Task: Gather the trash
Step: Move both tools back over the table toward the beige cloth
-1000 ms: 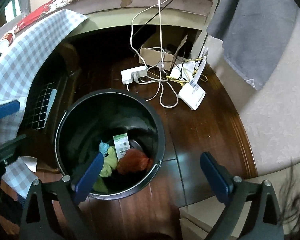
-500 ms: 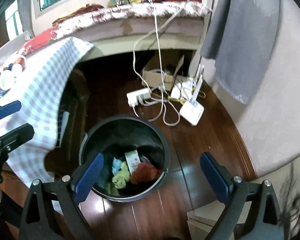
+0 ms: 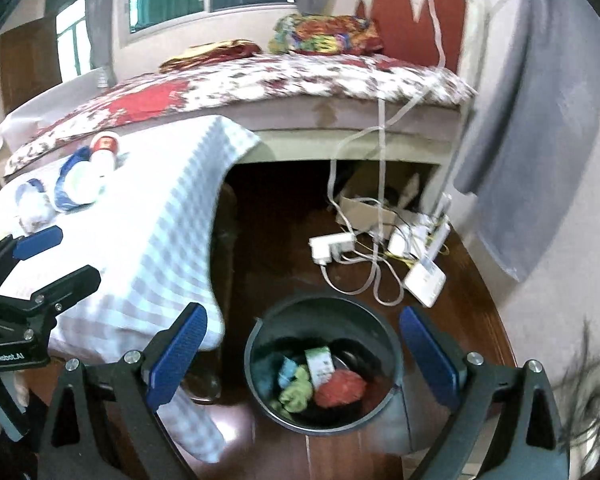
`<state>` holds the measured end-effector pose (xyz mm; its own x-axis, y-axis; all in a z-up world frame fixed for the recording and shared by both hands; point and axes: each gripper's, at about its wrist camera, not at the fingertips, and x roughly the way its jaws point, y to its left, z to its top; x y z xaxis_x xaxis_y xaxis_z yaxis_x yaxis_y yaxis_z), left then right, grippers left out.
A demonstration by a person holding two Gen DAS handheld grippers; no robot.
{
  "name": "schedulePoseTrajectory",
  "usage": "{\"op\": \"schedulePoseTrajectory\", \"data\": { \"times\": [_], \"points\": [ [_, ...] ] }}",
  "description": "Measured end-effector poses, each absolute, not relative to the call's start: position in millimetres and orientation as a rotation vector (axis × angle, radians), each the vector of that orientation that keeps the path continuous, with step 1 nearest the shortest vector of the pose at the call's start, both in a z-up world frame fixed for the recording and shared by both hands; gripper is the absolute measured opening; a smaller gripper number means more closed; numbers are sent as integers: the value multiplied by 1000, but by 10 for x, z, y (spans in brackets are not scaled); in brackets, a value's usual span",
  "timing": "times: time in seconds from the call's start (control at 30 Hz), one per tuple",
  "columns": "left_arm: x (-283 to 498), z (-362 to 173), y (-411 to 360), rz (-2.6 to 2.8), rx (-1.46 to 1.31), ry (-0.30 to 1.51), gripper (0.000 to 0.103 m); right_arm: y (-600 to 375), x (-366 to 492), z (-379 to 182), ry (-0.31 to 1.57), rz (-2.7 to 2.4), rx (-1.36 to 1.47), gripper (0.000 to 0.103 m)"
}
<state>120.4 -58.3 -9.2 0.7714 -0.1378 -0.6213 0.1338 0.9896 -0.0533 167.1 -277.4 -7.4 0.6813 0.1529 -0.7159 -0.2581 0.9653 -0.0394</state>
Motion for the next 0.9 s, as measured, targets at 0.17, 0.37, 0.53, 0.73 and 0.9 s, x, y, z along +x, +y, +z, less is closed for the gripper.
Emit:
{"op": "schedulePoseTrajectory", "data": {
  "times": [0.17, 0.37, 0.53, 0.73, 0.9],
  "points": [
    [1071, -97, -127, -80, -48, 648, 98, -2355, 1680, -3, 780, 310, -164, 99],
    [883, -153, 512, 33, -94, 643, 98, -1782, 1683, 50, 767, 407, -208, 98],
    [680, -196, 1116, 164, -142, 638, 98, -1217, 1668, 85, 748, 496, -236, 98],
    [452, -210, 1761, 302, -175, 612, 98, -568, 1611, 122, 721, 594, -245, 91],
    [334, -289, 2219, 385, -203, 612, 98, 31, 1587, 103, 714, 690, -263, 77]
  ]
}}
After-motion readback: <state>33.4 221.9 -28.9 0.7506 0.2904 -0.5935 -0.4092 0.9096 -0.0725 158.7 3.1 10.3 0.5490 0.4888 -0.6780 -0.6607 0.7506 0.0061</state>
